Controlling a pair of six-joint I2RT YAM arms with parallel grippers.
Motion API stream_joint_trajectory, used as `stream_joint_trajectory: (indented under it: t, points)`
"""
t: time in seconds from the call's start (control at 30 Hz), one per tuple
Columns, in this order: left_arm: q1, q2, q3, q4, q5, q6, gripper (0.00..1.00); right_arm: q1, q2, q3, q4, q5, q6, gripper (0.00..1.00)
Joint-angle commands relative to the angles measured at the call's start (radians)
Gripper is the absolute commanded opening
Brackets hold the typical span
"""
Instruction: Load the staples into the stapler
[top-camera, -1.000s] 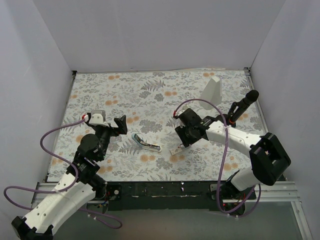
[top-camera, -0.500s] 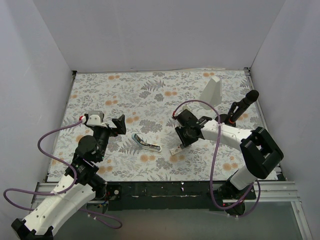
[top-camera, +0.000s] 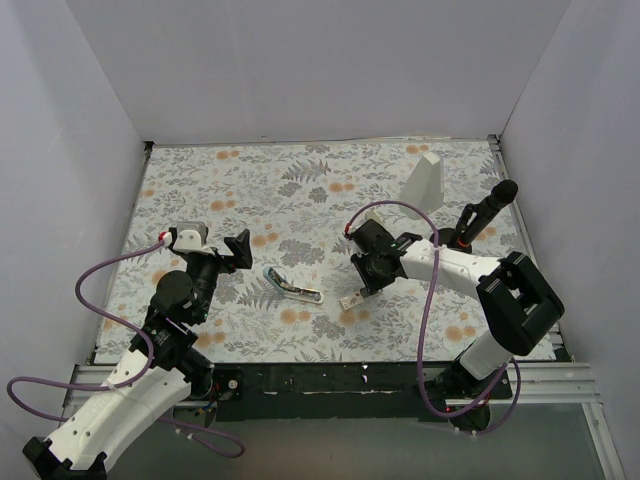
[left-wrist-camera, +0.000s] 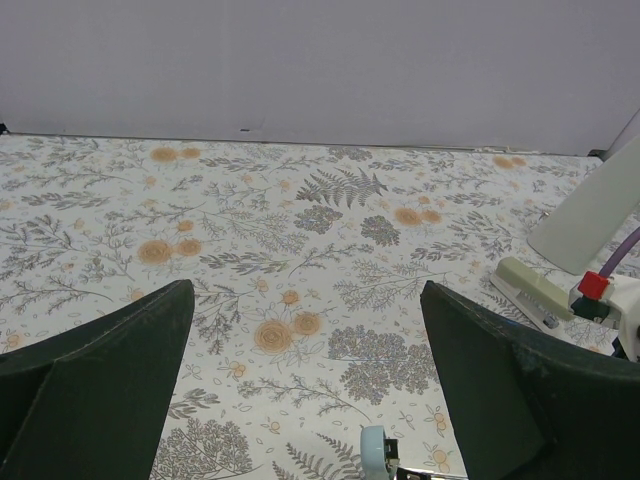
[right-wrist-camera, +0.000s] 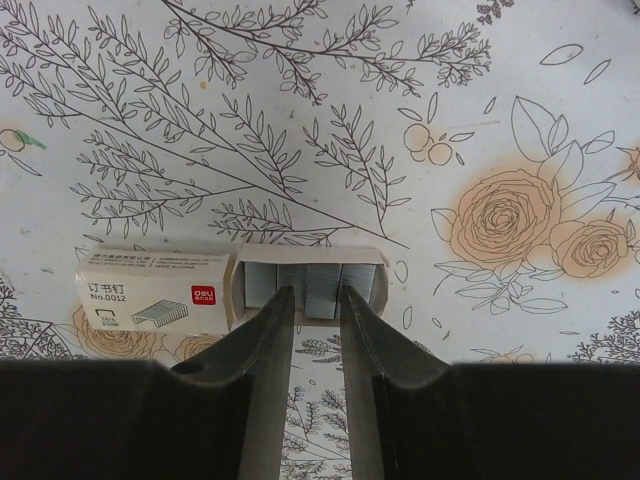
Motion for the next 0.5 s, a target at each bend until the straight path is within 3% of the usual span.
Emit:
stream_joint_trajectory:
  t: [0.0,0.47]
  points:
    - [0.008,0.0,-0.004,-0.001,0.004,0.0,0.98,0.01,0.012,-0.001,0.013,-0.006,0.004,0.32]
    - [0.011,-0.002,-0.003,-0.001,0.009,-0.002,0.98,0.045,0.01,0.018,0.007,0.001,-0.03,0.31]
